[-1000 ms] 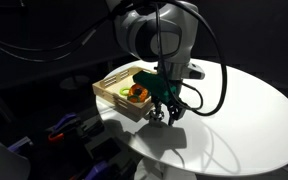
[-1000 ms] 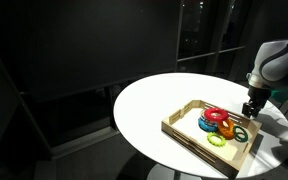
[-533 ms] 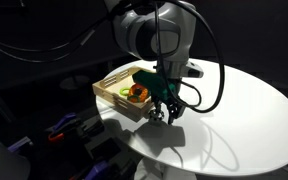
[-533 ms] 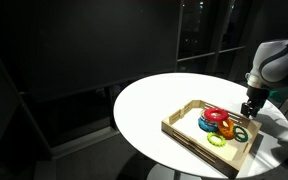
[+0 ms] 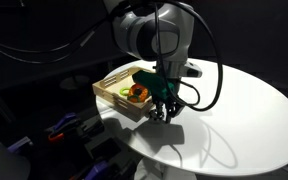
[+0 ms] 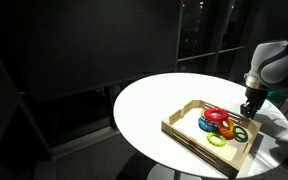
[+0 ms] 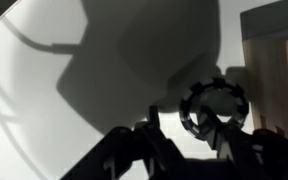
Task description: Put the ring onto the tray
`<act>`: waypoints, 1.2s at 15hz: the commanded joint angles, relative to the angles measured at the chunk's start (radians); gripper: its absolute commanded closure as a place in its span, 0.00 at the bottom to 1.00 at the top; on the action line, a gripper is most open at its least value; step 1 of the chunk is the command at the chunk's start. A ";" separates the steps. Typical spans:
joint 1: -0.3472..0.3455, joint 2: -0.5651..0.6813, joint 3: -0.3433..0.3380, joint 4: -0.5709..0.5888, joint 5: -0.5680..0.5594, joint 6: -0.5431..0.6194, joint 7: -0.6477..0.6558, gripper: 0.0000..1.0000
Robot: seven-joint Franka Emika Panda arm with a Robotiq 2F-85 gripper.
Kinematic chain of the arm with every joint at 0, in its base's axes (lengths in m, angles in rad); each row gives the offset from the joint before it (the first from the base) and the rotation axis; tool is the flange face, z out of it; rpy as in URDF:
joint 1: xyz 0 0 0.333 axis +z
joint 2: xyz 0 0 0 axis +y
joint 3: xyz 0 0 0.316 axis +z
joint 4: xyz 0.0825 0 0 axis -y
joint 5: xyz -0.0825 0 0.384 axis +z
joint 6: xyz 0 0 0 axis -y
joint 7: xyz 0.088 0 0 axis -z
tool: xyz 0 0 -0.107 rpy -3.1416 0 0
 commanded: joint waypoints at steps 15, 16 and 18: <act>0.010 0.006 -0.015 0.034 -0.027 -0.023 0.041 0.94; 0.009 0.000 -0.016 0.034 -0.026 -0.026 0.042 0.94; 0.006 -0.013 -0.020 0.037 -0.024 -0.037 0.046 0.94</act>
